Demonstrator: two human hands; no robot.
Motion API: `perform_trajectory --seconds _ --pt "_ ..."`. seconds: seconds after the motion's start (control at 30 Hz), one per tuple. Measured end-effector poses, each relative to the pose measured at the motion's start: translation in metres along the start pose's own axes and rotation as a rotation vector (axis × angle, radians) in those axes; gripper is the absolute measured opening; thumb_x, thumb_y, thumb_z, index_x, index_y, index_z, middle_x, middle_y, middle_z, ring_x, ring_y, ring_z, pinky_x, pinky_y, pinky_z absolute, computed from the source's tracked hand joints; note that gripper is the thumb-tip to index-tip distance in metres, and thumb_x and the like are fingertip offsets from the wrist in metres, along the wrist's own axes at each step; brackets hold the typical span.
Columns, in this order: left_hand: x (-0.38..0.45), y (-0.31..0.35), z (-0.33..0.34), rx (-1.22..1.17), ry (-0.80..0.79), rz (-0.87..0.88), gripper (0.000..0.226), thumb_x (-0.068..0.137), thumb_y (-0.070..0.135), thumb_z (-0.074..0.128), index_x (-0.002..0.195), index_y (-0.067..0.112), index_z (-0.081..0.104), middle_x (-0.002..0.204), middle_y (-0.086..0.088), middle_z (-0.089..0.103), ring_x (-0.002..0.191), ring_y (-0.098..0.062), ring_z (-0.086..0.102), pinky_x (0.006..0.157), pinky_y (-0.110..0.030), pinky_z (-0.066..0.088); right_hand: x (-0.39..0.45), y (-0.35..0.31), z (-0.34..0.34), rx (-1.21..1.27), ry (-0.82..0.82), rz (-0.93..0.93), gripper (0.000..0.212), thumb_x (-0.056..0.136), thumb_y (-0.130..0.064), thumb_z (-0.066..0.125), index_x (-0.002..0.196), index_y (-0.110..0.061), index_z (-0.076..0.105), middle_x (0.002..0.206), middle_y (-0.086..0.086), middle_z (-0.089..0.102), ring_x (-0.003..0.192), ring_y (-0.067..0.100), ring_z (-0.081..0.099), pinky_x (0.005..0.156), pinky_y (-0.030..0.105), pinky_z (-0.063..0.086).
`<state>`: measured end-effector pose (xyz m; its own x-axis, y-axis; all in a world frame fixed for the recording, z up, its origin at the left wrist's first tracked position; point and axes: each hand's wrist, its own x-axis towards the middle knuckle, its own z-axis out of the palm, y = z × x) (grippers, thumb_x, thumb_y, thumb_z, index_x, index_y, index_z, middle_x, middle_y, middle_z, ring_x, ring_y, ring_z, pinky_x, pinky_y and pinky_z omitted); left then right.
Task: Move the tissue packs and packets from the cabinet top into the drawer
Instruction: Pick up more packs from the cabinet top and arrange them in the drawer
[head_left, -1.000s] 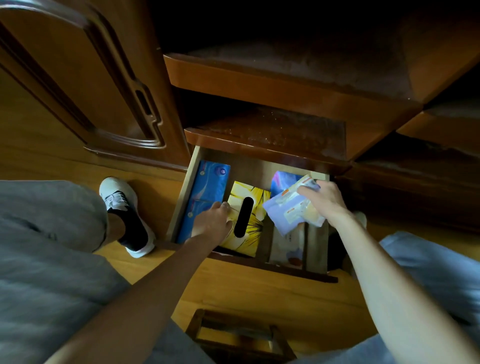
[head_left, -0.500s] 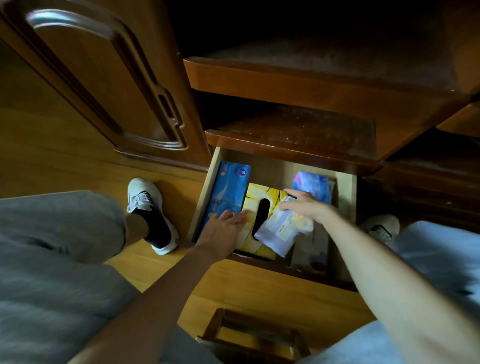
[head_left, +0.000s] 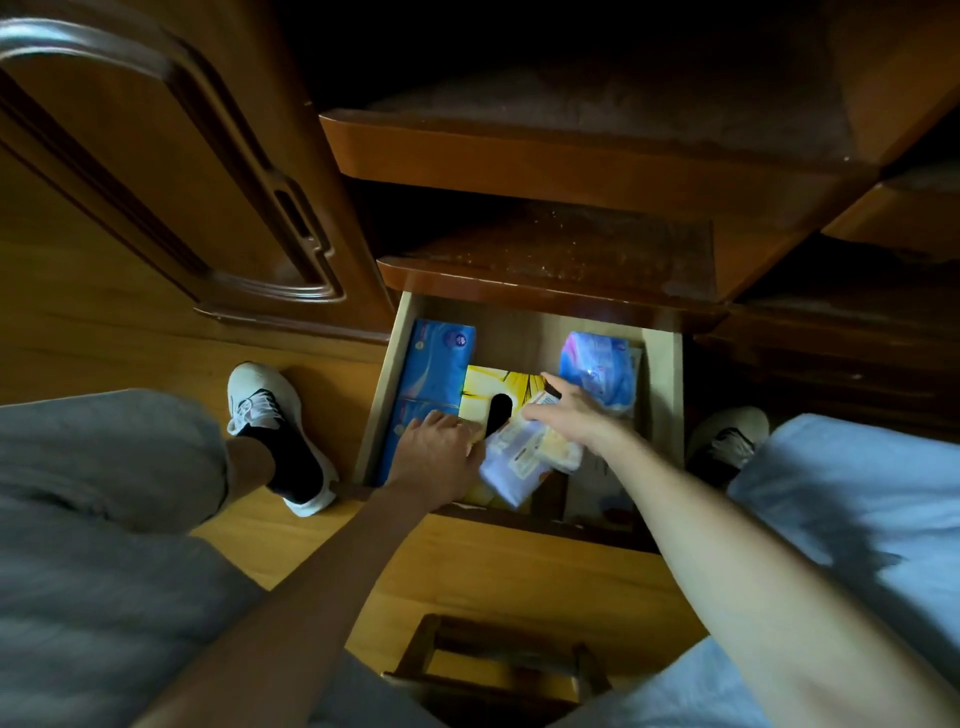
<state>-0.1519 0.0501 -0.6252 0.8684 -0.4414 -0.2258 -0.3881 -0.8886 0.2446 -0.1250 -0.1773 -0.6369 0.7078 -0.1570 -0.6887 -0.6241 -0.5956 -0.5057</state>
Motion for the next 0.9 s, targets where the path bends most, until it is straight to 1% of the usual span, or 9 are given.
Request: perform_trajectory --seconds 0.1,0.2,0.23,0.37,0.47,0.53,0.67,0.8,0.9 --pt "0.009 0.008 -0.009 -0.501 -0.073 -0.231 0.062 0.089 0.073 0.050 0.128 0.027 0.065 0.115 0.004 0.072 0.107 -0.018 0.063 0.081 -0.033 0.053 -0.011 -0.002 -0.011 0.152 0.120 0.015 0.078 0.081 -0.052 0.075 0.149 -0.028 0.046 0.153 0.007 0.042 0.130 0.027 0.048 0.102 0.039 0.047" --pt "0.016 0.018 -0.022 -0.984 -0.174 -0.386 0.063 0.076 0.068 0.074 0.120 0.023 0.066 0.108 0.008 0.074 0.097 -0.012 0.071 0.072 -0.029 0.060 -0.027 -0.003 -0.022 0.288 0.135 -0.015 0.075 0.075 -0.065 0.075 0.135 -0.023 0.057 0.133 0.002 0.059 0.102 0.015 0.063 0.072 0.030 0.055" --pt "0.019 0.019 -0.023 -1.030 -0.197 -0.393 0.059 0.076 0.061 0.079 0.115 0.018 0.069 0.105 0.004 0.076 0.094 -0.015 0.074 0.076 -0.034 0.063 -0.034 -0.003 -0.023 0.308 0.108 -0.044 0.072 0.073 -0.068 0.074 0.129 -0.024 0.061 0.127 0.000 0.063 0.096 0.011 0.066 0.067 0.027 0.056" --pt "0.018 0.024 -0.029 -1.101 -0.373 -0.397 0.048 0.078 0.048 0.083 0.104 0.010 0.074 0.099 -0.004 0.078 0.087 -0.018 0.077 0.083 -0.035 0.061 -0.047 0.001 -0.021 0.409 0.131 -0.109 0.064 0.073 -0.068 0.076 0.119 -0.023 0.068 0.116 0.001 0.071 0.097 0.017 0.072 0.082 0.036 0.061" --pt "0.011 0.028 -0.037 -1.232 -0.510 -0.414 0.044 0.082 0.038 0.082 0.116 0.012 0.068 0.106 -0.007 0.077 0.098 -0.024 0.075 0.092 -0.040 0.060 -0.055 0.006 -0.019 0.795 0.159 0.012 0.041 0.078 -0.053 0.081 0.104 -0.025 0.066 0.091 -0.001 0.079 0.074 0.013 0.076 0.057 0.028 0.060" --pt "0.008 0.030 -0.040 -1.383 -0.507 -0.441 0.042 0.085 0.031 0.080 0.120 0.014 0.064 0.108 -0.007 0.077 0.100 -0.024 0.075 0.092 -0.041 0.060 -0.059 0.005 -0.019 0.982 0.265 0.105 0.037 0.080 -0.047 0.081 0.103 -0.024 0.064 0.082 -0.003 0.078 0.067 0.009 0.075 0.049 0.023 0.055" --pt "0.007 0.035 -0.042 -1.430 -0.395 -0.462 0.041 0.089 0.023 0.076 0.122 0.024 0.052 0.116 -0.006 0.066 0.105 -0.024 0.069 0.092 -0.042 0.060 -0.066 -0.005 -0.018 0.730 0.411 0.065 0.035 0.090 -0.054 0.067 0.105 -0.024 0.059 0.094 -0.005 0.069 0.070 0.006 0.069 0.049 0.018 0.049" --pt "0.005 0.039 -0.040 -1.555 -0.456 -0.429 0.047 0.088 0.037 0.076 0.126 0.016 0.060 0.122 -0.011 0.072 0.101 -0.024 0.073 0.080 -0.034 0.061 -0.069 -0.015 0.009 0.594 0.201 -0.157 0.058 0.099 -0.054 0.053 0.145 -0.024 0.035 0.137 0.001 0.048 0.113 0.016 0.059 0.087 0.036 0.058" --pt "0.003 0.037 -0.032 -1.390 -0.386 -0.311 0.061 0.073 0.049 0.083 0.123 0.021 0.063 0.107 0.001 0.079 0.097 -0.015 0.075 0.078 -0.029 0.061 -0.066 -0.022 0.028 0.662 0.096 -0.200 0.057 0.104 -0.046 0.047 0.155 -0.028 0.028 0.140 -0.002 0.044 0.106 0.000 0.054 0.076 0.015 0.053"
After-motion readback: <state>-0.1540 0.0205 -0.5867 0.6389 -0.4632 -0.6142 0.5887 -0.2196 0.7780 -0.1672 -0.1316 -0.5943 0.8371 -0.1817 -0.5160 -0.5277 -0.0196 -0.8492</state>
